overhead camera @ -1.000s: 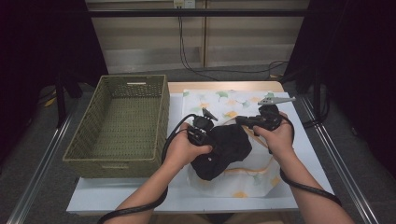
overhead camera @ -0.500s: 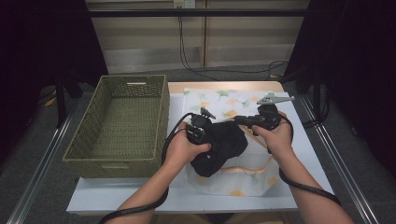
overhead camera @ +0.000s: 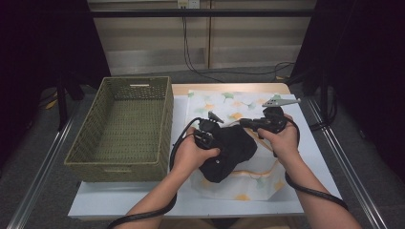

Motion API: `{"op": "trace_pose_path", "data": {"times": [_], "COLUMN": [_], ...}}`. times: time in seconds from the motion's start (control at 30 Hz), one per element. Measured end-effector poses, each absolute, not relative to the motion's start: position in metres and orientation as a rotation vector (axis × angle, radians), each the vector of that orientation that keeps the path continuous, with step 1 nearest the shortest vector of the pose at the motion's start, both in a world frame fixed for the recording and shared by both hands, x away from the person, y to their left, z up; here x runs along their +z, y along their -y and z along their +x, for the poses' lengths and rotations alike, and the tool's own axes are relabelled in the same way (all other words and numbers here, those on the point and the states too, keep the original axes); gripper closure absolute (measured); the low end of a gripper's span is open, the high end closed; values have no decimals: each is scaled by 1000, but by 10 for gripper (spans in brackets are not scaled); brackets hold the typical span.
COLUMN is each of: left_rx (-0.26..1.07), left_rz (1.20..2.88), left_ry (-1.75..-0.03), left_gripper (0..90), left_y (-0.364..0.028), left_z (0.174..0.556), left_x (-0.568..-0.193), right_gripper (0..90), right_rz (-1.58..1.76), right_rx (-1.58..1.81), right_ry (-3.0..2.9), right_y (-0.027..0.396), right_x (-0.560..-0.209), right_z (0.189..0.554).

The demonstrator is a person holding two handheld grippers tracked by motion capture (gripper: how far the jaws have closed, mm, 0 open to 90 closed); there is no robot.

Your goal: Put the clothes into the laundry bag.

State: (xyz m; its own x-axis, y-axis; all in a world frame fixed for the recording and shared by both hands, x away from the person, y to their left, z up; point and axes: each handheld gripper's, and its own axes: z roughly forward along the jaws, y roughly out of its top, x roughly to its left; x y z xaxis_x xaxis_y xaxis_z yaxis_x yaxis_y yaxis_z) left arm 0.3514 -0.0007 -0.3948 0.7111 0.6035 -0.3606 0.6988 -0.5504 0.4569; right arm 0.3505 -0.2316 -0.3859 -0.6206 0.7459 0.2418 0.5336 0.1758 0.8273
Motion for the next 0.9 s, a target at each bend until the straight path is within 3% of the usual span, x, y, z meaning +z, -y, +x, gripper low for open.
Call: {"op": "trace_pose_path", "data": {"times": [0.47,0.9], "left_rx": [-171,-213], "left_rz": [2317,2303], "left_ry": [-1046,-1025], "left_gripper": [622,622], "left_y": [-1,5], "left_z": [354,351], "left_x": [-399,-399], "right_gripper": [900,900], "right_rz": [1251,1227], "right_rx": [1435,1439], "right_ry": [-2226,-2227], "right_y": [233,230], "right_x": [-387,-380], "right_z": [349,349]}}
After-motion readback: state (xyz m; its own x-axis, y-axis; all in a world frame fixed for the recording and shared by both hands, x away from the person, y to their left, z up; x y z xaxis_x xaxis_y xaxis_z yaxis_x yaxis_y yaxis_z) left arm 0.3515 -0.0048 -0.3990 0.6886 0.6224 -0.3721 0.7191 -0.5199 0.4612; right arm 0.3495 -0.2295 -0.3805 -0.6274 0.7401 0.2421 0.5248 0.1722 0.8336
